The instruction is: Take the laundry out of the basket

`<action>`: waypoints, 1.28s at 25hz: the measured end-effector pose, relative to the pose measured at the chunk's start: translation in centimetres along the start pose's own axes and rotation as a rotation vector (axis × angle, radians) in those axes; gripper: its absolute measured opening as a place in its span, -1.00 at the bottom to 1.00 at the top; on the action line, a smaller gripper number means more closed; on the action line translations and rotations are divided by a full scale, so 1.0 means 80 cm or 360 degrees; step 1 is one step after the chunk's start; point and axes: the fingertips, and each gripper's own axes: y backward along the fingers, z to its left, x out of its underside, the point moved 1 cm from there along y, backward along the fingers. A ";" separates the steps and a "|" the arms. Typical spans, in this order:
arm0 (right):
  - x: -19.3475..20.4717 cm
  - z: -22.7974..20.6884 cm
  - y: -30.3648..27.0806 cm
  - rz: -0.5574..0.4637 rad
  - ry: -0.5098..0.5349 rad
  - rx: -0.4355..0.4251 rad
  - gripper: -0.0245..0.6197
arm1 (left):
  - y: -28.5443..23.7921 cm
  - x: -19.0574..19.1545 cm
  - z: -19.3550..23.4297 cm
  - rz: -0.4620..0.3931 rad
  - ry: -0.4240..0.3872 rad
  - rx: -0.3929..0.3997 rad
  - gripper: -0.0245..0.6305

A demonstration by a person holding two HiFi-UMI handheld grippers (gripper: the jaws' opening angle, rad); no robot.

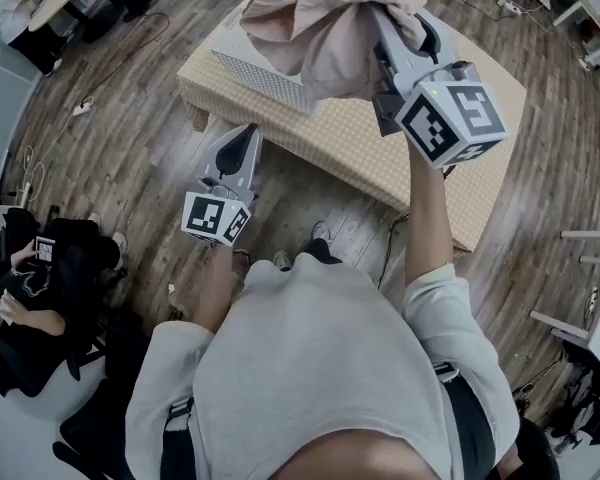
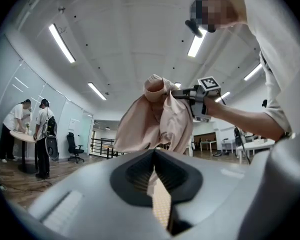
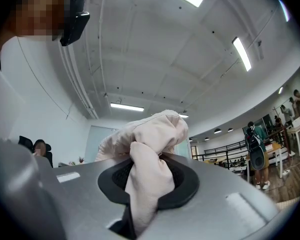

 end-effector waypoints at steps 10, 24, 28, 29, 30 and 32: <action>0.029 0.085 0.082 0.0078 -0.0023 0.0165 -0.71 | 0.087 -0.004 -0.028 -0.0027 0.0028 0.0134 -0.89; 0.039 0.202 0.194 0.0146 -0.0042 0.0291 -0.71 | 0.208 -0.018 -0.074 -0.0060 0.0078 0.0255 -0.89; 0.059 0.212 0.223 0.0202 -0.0076 0.0320 -0.71 | 0.222 -0.023 -0.090 -0.0074 0.0086 0.0253 -0.89; 0.063 0.212 0.229 0.0212 -0.0084 0.0321 -0.71 | 0.224 -0.025 -0.093 -0.0078 0.0084 0.0248 -0.89; 0.067 0.213 0.235 0.0221 -0.0091 0.0321 -0.71 | 0.226 -0.027 -0.095 -0.0081 0.0080 0.0242 -0.89; 0.076 0.214 0.245 0.0235 -0.0104 0.0317 -0.71 | 0.229 -0.027 -0.098 -0.0075 0.0074 0.0225 -0.89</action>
